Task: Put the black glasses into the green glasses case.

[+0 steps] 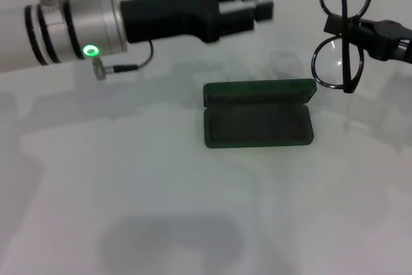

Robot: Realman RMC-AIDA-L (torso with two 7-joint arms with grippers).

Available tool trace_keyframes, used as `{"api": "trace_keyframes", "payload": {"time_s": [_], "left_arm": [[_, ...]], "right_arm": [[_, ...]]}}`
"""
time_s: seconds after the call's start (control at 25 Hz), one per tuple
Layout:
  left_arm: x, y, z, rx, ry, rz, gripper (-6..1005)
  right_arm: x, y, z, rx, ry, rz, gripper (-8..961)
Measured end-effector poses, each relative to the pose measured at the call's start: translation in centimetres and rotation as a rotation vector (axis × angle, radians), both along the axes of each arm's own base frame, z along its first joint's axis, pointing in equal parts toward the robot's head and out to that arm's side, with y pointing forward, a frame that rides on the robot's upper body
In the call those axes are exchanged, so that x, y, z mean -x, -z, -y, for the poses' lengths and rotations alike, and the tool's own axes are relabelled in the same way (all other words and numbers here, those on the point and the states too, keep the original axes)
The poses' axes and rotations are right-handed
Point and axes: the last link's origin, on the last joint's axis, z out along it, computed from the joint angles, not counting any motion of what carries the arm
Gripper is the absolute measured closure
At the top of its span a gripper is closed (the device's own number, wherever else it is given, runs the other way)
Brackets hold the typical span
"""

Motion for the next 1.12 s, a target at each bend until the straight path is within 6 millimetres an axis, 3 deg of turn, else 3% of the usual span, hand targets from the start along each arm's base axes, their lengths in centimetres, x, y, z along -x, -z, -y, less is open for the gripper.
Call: {"api": "trace_keyframes", "payload": {"time_s": [0.24, 0.56, 1.12], "left_arm": [[-2.7, 1.7, 1.7, 0.173, 0.127, 0.004, 442], [-5.2, 2.7, 1.7, 0.245, 0.155, 0.016, 442], [-5.4, 2.7, 1.5, 0.242, 0.15, 0.016, 442]], "right_arm": [[0.6, 0.3, -0.3, -0.02, -0.028, 0.008, 858], [1.1, 0.9, -0.4, -0.017, -0.055, 0.026, 858], [1.8, 2.5, 0.5, 0.055, -0.103, 0.044, 858]]}}
